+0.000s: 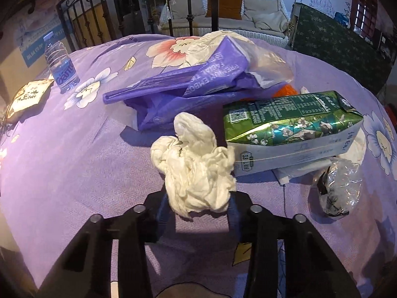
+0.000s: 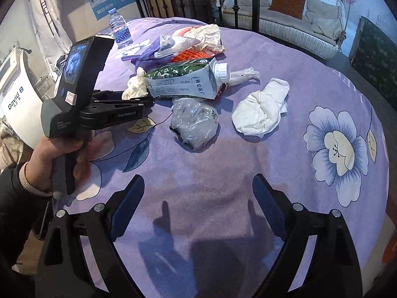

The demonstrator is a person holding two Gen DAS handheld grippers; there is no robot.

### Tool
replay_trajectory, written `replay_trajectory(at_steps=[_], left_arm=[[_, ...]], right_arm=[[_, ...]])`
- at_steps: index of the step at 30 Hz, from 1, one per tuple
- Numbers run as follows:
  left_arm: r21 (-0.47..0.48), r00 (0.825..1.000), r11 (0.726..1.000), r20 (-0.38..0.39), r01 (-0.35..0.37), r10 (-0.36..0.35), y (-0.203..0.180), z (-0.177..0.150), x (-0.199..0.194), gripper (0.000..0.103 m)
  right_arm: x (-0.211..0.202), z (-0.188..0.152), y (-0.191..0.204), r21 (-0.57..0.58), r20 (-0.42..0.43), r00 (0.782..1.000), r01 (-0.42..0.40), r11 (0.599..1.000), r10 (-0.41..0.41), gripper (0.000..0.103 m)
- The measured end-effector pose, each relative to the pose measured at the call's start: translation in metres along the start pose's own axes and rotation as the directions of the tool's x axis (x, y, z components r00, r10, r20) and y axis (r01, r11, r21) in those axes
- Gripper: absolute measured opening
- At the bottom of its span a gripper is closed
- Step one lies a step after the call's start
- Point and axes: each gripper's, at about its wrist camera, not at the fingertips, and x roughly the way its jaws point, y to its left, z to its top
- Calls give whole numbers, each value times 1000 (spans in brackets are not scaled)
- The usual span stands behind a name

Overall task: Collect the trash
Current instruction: 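Grasp the crumpled white tissue with the left tool while the right tool grasps the clear plastic bag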

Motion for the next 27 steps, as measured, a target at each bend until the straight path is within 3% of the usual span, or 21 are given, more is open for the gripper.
replay_trajectory(at_steps=[2,13,19,22,27], left_arm=[[-19,1000,1000,5,8,-8,6,-2,-3,21],[-109,999,993,33,38,-34,37,-19,-35,20],[-114,997,992,68,47,-40,44,-27,-55,20],[-113,995,992,85,60,-51,46,-31,-64,20],[-116,993,989,94,88,-77,49,-38,-76,20]], right_arm=[[4,3,2,-8,-4,1000,9,1000,-9,88],[37,39,13,-28,-33,999,17,999,-18,86],[72,61,16,-27,-89,995,52,998,-54,76],[87,62,19,-45,-111,989,94,995,-99,62],[83,56,23,-62,-97,988,117,991,-122,56]])
